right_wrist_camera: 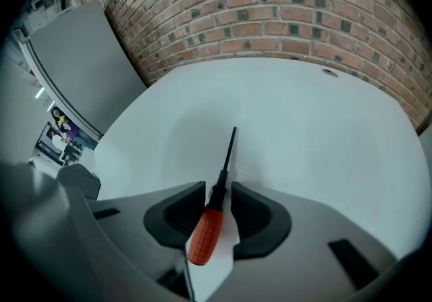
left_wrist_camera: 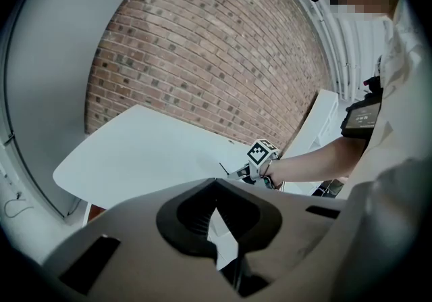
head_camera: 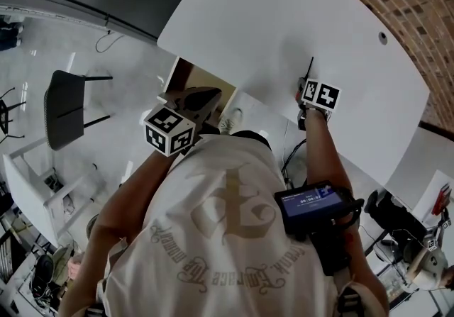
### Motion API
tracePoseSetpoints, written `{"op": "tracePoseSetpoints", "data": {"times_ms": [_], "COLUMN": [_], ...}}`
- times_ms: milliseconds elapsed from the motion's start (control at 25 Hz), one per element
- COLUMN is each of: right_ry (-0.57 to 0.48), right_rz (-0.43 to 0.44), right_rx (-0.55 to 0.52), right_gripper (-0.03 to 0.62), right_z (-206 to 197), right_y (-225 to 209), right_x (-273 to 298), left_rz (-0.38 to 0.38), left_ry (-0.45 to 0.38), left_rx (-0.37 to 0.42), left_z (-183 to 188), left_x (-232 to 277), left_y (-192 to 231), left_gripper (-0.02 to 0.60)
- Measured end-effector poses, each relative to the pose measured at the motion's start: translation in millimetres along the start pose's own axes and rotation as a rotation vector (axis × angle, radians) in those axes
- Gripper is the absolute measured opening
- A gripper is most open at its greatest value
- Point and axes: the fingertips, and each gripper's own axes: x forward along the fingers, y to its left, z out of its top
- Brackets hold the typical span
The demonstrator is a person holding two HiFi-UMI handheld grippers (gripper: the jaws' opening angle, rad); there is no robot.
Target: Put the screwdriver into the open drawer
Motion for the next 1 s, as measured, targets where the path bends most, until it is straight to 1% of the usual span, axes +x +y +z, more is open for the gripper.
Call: {"op": "tracePoseSetpoints", "data": {"times_ms": [160, 320, 480, 600, 720, 1000], "right_ry": [0.023, 0.059, 0.077, 0.081, 0.074, 0.044], "right_rz": [-0.026, -0.048, -0.029, 0.015, 0.049, 0.1], "right_rx": [-0.032, -0.123, -0.174, -0.164, -0.138, -0.079], "right_gripper": [0.129, 0.129, 0.111, 0.071, 0.069, 0.066], "right_z": [1, 1, 0, -3, -4, -7], "right_y": [-2, 0, 5, 7, 7, 7], "right_x": [3, 4, 4, 4, 3, -3], "left_rz": [-0.001, -0.005, -0.013, -0.013, -0.012, 0.007], "left_ry": [-0.011, -0.014, -0.004, -0.007, -0.008, -0.013], "left_rx": [-0.001, 0.01, 0.015, 0.015, 0.019, 0.014], "left_z": [3, 5, -1, -1, -1, -4], "left_x": [5, 6, 3, 1, -2, -10], "left_y": [-1, -4, -6, -6, -7, -3], "left_gripper": [0.02, 0.02, 0.02, 0.02, 0.02, 0.02]}}
